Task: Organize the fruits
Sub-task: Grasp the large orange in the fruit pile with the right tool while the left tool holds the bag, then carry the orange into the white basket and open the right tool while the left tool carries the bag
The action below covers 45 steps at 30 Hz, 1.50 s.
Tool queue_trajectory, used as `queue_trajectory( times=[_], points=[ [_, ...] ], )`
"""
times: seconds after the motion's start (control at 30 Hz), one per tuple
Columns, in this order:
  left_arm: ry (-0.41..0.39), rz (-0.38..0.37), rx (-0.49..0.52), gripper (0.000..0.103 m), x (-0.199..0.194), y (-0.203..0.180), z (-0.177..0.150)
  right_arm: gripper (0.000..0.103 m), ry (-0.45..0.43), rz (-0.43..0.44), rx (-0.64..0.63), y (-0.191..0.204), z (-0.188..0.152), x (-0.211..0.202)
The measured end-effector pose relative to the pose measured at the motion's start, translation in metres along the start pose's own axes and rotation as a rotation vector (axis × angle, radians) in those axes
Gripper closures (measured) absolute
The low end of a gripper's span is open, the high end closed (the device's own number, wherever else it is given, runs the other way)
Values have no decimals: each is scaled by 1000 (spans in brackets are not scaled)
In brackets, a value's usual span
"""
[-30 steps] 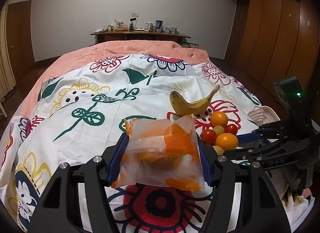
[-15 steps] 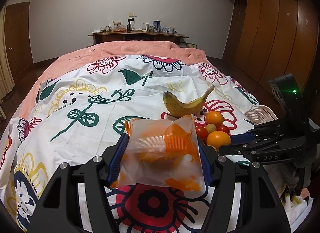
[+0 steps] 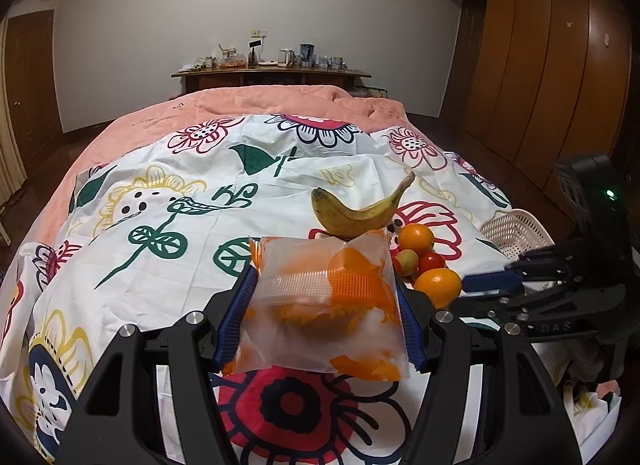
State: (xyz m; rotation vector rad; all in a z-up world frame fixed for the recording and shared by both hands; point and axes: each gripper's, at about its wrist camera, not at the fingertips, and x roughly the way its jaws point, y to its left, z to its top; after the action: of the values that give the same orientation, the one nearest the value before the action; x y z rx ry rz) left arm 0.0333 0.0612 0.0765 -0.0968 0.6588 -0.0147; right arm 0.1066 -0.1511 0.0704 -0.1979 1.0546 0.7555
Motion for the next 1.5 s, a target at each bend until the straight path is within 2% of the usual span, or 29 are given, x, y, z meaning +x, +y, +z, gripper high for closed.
queue_trajectory(
  times=[0.1,0.23,0.43,0.73,1.0,1.27,1.5],
  points=[
    [1,0,-1,38,0,0,0,59,13,-14,4,-1,6,10],
    [8,1,-10,38,2,0,-1,59,55,-25,10,-1,13,25],
    [5,-4,-7,38,1,0,-1,60,64,21,49,-9,17,28],
    [6,-9,11,38,2,-11,3,61,-15,40,55,-9,2,2],
    [12,-21,49,38,4,-34,10,61,-135,49,167,-51,-19,-48],
    [22,-35,93,38,8,-62,19,61,-214,-48,335,-127,-59,-88],
    [46,-54,135,38,17,-92,27,61,-211,-221,455,-191,-97,-94]
  ],
)
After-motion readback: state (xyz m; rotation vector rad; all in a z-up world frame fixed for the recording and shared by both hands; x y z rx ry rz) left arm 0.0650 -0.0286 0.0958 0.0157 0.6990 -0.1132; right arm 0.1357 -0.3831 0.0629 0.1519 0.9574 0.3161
